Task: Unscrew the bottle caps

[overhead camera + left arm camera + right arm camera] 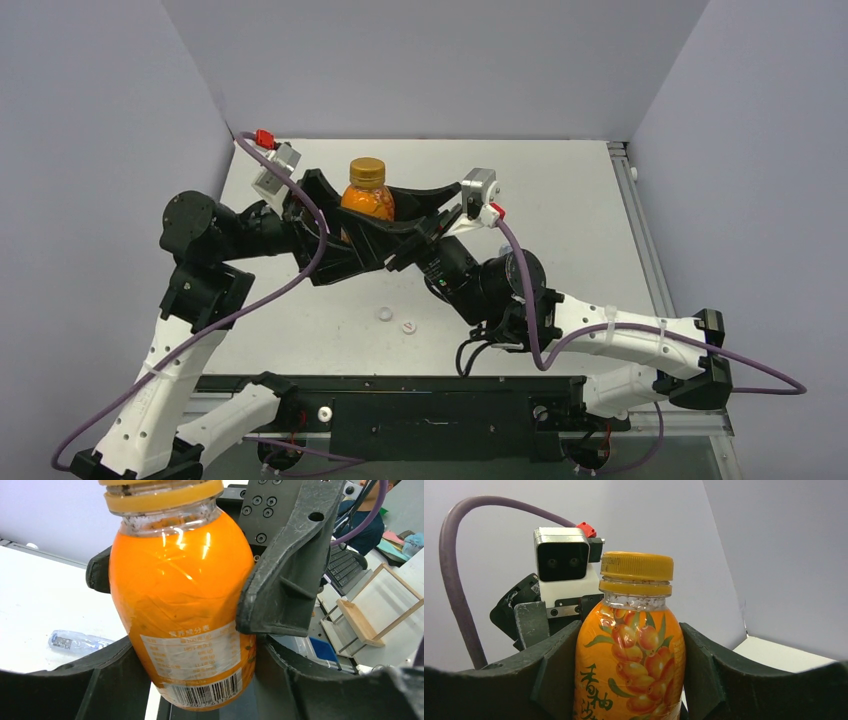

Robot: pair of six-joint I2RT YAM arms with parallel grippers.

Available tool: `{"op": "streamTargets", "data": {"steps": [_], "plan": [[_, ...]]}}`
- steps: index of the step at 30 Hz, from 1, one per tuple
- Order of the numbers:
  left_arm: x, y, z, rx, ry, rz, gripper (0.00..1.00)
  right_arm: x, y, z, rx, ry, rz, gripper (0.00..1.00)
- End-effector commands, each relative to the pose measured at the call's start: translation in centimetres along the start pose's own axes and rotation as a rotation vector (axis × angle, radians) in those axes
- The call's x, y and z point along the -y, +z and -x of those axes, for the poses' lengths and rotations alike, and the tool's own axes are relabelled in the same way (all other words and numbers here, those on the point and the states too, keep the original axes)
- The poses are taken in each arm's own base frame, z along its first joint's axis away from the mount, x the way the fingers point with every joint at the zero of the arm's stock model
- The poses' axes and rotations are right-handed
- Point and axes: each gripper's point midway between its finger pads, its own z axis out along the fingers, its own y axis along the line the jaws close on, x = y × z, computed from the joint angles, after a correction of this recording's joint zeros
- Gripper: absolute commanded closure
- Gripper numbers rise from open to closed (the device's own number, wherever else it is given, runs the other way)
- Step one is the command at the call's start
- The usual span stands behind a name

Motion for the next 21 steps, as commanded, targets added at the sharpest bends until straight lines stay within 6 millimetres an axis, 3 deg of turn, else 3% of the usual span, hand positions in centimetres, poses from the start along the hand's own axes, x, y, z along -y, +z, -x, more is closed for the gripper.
{"op": "streamTargets", "data": {"steps": [1, 2, 6, 14, 21], "plan": [[0.0, -0.5, 1.0, 0.036, 0.100, 0.016, 0.79, -1.9, -0.4, 0.9, -0.049, 0.003, 0.086, 0.55], [-0.1, -0.6, 0.9, 0.032, 0.112, 0.018, 0.83, -1.7, -0.6, 0.6, -0.090, -0.015, 0.080, 0.42], [-1.1, -1.3, -0.4, -0.016, 0.188, 0.051, 0.91, -1.2, -0.9, 2.2, -0.196, -0.031, 0.094, 0.26], [-2.9, -2.5, -2.4, -0.105, 0.398, 0.123, 1.00, -0.7, -2.1, 3.5, -0.412, -0.063, 0.159, 0.20], [-3.5, -2.7, -2.8, -0.124, 0.432, 0.146, 1.00, -0.9, -1.4, 1.6, -0.538, -0.078, 0.175, 0.17]]}}
